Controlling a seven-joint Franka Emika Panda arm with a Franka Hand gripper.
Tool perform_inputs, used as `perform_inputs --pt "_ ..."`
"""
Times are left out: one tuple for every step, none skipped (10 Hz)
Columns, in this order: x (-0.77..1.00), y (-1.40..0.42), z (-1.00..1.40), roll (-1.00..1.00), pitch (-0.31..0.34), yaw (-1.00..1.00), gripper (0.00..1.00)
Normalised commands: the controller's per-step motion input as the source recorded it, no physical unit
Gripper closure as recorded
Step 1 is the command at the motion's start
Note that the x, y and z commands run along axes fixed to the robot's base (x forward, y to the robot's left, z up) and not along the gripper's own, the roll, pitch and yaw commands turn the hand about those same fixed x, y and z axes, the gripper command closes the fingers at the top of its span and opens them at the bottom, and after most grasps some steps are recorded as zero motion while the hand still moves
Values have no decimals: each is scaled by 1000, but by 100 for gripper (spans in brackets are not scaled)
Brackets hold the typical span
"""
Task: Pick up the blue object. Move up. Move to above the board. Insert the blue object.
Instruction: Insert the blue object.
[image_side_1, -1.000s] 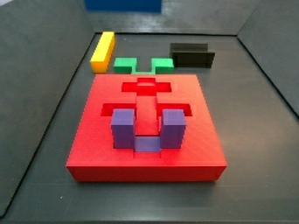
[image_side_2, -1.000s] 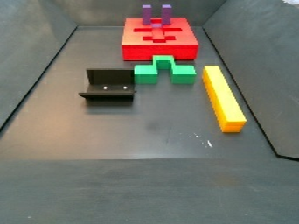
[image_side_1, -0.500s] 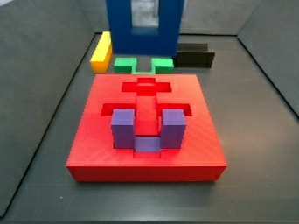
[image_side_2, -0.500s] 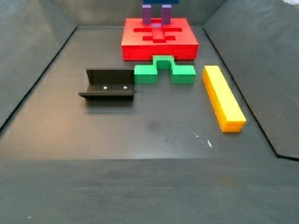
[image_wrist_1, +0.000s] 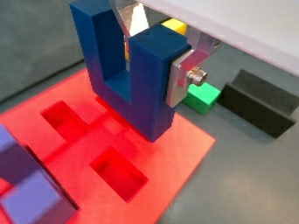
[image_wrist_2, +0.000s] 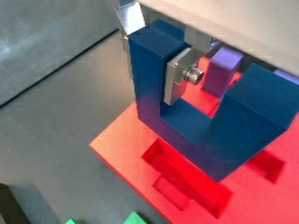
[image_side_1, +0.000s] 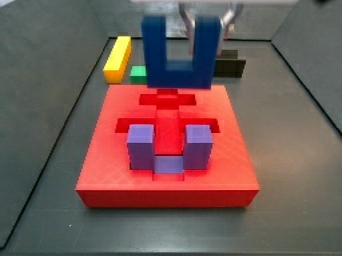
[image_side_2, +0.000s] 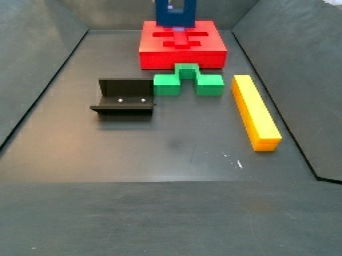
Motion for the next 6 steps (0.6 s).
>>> perform_inputs --pt "0 83 -526 161 -53 46 100" --pt "0 134 -489 149 -19 6 100" --pt "-286 183 -297 6 -19 -69 100" --pt "-394 180 -209 -40 -84 -109 100" --pt "-249 111 -160 -129 -149 -43 100" --pt "-163 31 -146 -173 -181 0 100"
